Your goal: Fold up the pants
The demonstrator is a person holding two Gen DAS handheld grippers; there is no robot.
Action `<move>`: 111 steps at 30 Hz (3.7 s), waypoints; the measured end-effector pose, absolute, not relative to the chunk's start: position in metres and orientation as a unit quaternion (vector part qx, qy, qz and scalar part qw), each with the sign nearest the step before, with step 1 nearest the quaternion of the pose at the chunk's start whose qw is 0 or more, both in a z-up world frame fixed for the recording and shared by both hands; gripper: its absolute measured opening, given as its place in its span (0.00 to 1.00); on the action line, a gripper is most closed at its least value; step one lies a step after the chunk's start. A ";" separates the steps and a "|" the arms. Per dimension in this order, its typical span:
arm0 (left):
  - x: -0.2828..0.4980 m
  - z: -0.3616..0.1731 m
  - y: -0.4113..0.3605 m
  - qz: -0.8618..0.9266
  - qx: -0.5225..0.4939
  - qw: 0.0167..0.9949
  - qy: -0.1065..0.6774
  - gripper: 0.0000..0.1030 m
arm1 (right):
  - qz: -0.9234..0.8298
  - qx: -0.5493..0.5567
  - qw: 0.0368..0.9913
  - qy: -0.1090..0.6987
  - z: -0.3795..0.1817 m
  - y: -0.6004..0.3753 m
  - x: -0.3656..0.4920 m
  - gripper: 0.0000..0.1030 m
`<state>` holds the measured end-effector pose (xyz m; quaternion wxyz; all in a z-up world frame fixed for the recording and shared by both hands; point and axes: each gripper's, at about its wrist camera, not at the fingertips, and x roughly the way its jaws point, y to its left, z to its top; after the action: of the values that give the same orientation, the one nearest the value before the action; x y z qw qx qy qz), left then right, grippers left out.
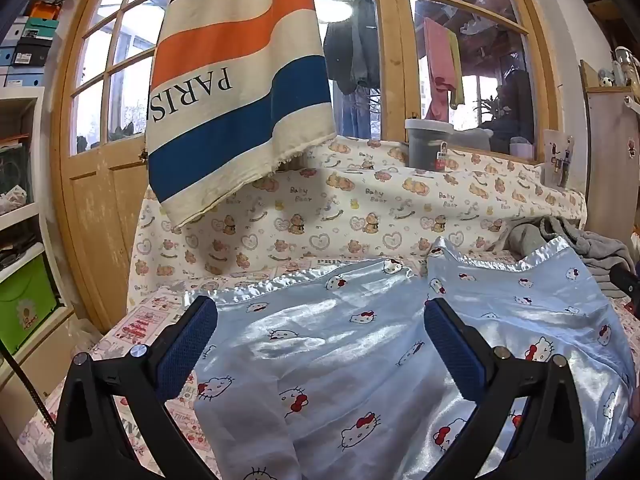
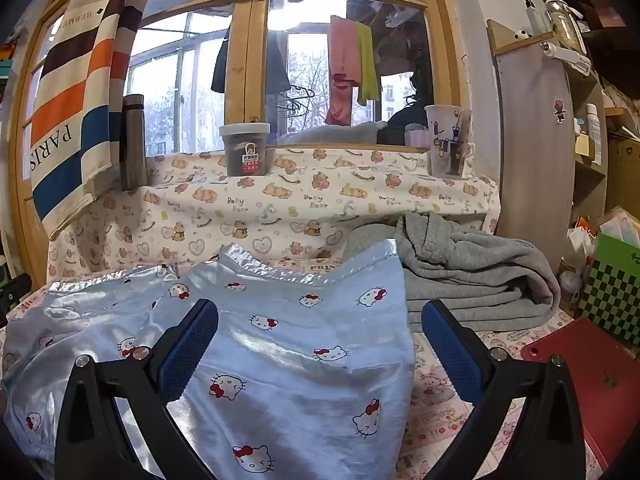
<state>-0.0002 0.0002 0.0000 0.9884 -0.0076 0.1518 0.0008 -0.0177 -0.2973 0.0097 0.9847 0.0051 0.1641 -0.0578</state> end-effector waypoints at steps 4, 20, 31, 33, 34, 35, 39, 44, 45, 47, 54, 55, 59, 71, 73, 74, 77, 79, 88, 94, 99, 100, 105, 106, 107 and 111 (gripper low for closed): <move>0.000 0.000 0.001 0.003 -0.004 0.988 0.152 1.00 | -0.057 0.003 0.984 0.169 0.010 -0.298 -0.018 0.99; 0.002 -0.002 -0.001 0.004 -0.006 0.987 0.162 1.00 | -0.066 0.000 0.984 0.164 0.011 -0.296 -0.020 0.99; 0.003 -0.002 0.000 0.002 -0.005 0.986 0.167 1.00 | -0.066 0.006 0.984 0.163 0.010 -0.299 -0.020 0.99; 0.004 -0.003 -0.001 0.003 -0.004 0.986 0.168 1.00 | -0.067 0.006 0.984 0.163 0.010 -0.299 -0.020 0.99; 0.004 -0.003 -0.001 0.002 -0.003 0.986 0.169 1.00 | -0.066 0.006 0.984 0.163 0.010 -0.299 -0.020 0.99; 0.004 -0.003 -0.001 0.001 -0.003 0.986 0.168 1.00 | -0.066 0.006 0.984 0.163 0.010 -0.299 -0.020 0.99; 0.004 -0.003 -0.002 0.001 -0.003 0.986 0.168 1.00 | -0.067 0.006 0.984 0.163 0.010 -0.299 -0.020 0.99; 0.003 -0.003 -0.002 -0.001 -0.002 0.986 0.169 1.00 | -0.067 0.006 0.984 0.163 0.010 -0.299 -0.020 0.99; 0.003 -0.003 -0.003 -0.001 -0.002 0.986 0.169 1.00 | -0.068 0.005 0.984 0.164 0.010 -0.299 -0.020 0.99; 0.003 -0.003 -0.003 -0.001 -0.002 0.986 0.169 1.00 | -0.068 0.005 0.984 0.165 0.010 -0.299 -0.020 0.99; 0.003 -0.003 -0.004 -0.001 -0.003 0.986 0.170 1.00 | -0.068 0.006 0.984 0.165 0.009 -0.300 -0.019 0.99; 0.003 -0.004 -0.004 -0.001 -0.003 0.986 0.169 1.00 | -0.068 0.005 0.984 0.165 0.009 -0.300 -0.019 0.99; 0.003 -0.004 -0.005 -0.001 -0.002 0.986 0.170 1.00 | -0.069 0.006 0.984 0.165 0.009 -0.300 -0.019 0.99; 0.003 -0.004 -0.005 -0.001 -0.003 0.986 0.169 1.00 | -0.068 0.005 0.984 0.165 0.009 -0.300 -0.020 0.99; 0.004 -0.004 -0.005 -0.002 -0.002 0.986 0.169 1.00 | -0.068 0.005 0.984 0.165 0.009 -0.300 -0.020 0.99; 0.004 -0.004 -0.006 -0.002 -0.002 0.986 0.168 1.00 | -0.068 0.005 0.984 0.165 0.009 -0.300 -0.020 0.99; 0.004 -0.004 -0.006 -0.002 -0.002 0.986 0.169 1.00 | -0.068 0.005 0.984 0.165 0.009 -0.300 -0.020 0.99; 0.004 -0.004 -0.005 -0.002 -0.002 0.986 0.169 1.00 | -0.068 0.005 0.984 0.165 0.009 -0.300 -0.020 0.99; 0.004 -0.004 -0.005 -0.002 -0.002 0.986 0.169 1.00 | -0.068 0.005 0.984 0.165 0.009 -0.300 -0.020 0.99; 0.004 -0.004 -0.005 -0.002 -0.002 0.986 0.169 1.00 | -0.068 0.005 0.984 0.165 0.009 -0.300 -0.019 0.99; 0.004 -0.004 -0.005 -0.002 -0.002 0.986 0.169 1.00 | -0.068 0.005 0.984 0.165 0.009 -0.300 -0.020 0.99; 0.004 -0.004 -0.006 -0.002 -0.002 0.986 0.169 1.00 | -0.068 0.005 0.984 0.165 0.009 -0.300 -0.020 0.99; 0.004 -0.004 -0.005 -0.002 -0.002 0.986 0.169 1.00 | -0.068 0.005 0.984 0.165 0.009 -0.300 -0.019 0.99; 0.004 -0.004 -0.006 -0.002 -0.002 0.986 0.169 1.00 | -0.068 0.005 0.984 0.165 0.009 -0.300 -0.019 0.99; 0.004 -0.004 -0.005 -0.002 -0.002 0.986 0.169 1.00 | -0.068 0.005 0.984 0.165 0.009 -0.300 -0.019 0.99; 0.004 -0.004 -0.005 -0.002 -0.002 0.986 0.169 1.00 | -0.068 0.005 0.984 0.165 0.009 -0.300 -0.020 0.99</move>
<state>0.0038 -0.0053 -0.0038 0.9857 -0.0022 0.1688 -0.0022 -0.0195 -0.2996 0.0093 0.9840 0.0053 0.1645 -0.0684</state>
